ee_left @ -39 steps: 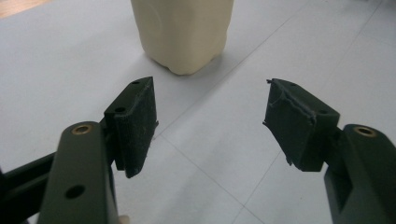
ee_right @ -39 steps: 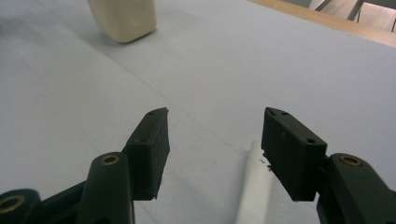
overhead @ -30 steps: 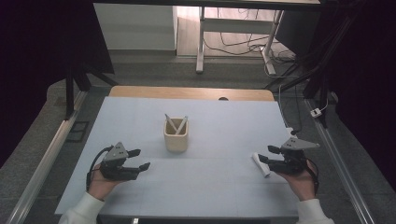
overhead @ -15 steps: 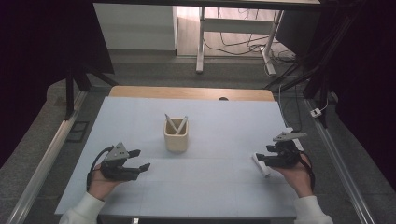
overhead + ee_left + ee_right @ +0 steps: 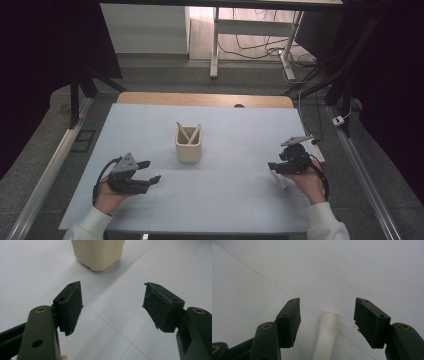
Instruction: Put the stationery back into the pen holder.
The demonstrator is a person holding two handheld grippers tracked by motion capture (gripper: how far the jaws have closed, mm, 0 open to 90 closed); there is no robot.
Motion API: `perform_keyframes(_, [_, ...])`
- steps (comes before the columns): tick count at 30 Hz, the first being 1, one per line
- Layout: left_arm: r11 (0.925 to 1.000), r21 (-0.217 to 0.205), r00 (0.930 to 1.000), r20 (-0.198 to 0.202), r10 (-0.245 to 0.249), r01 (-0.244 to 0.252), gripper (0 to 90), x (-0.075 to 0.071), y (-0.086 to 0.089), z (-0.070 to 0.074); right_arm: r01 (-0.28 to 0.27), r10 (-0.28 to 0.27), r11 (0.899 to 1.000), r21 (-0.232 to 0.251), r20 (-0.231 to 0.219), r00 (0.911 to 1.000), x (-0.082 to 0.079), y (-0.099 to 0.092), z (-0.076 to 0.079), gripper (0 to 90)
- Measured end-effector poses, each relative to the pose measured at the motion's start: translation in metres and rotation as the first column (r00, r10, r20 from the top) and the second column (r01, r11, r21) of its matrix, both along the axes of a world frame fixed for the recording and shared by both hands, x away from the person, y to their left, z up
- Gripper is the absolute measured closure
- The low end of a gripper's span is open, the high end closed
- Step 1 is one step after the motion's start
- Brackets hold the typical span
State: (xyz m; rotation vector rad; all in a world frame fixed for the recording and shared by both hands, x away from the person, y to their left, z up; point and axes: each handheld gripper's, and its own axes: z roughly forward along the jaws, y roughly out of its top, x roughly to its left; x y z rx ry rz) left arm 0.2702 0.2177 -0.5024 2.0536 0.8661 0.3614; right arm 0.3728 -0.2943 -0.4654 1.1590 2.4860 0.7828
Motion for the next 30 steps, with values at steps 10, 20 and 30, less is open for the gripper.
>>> perform_keyframes(10, [1.0,0.005,1.0,0.003,-0.005,0.005,30.7,-0.001,-0.002,0.001,0.028,-0.028,1.0,-0.006,-0.017,0.9995,0.001,-0.006,-0.006,37.7])
perform_keyframes(20, [1.0,0.006,1.0,-0.004,-0.003,0.003,30.0,0.0,-0.002,0.0,0.03,-0.032,0.998,-0.047,-0.038,0.9988,0.004,-0.004,-0.015,37.7])
perform_keyframes(30, [1.0,0.008,0.9999,-0.013,0.003,-0.003,27.6,0.001,-0.002,-0.001,0.034,-0.04,0.995,-0.092,-0.067,0.9969,0.008,0.001,-0.028,38.2])
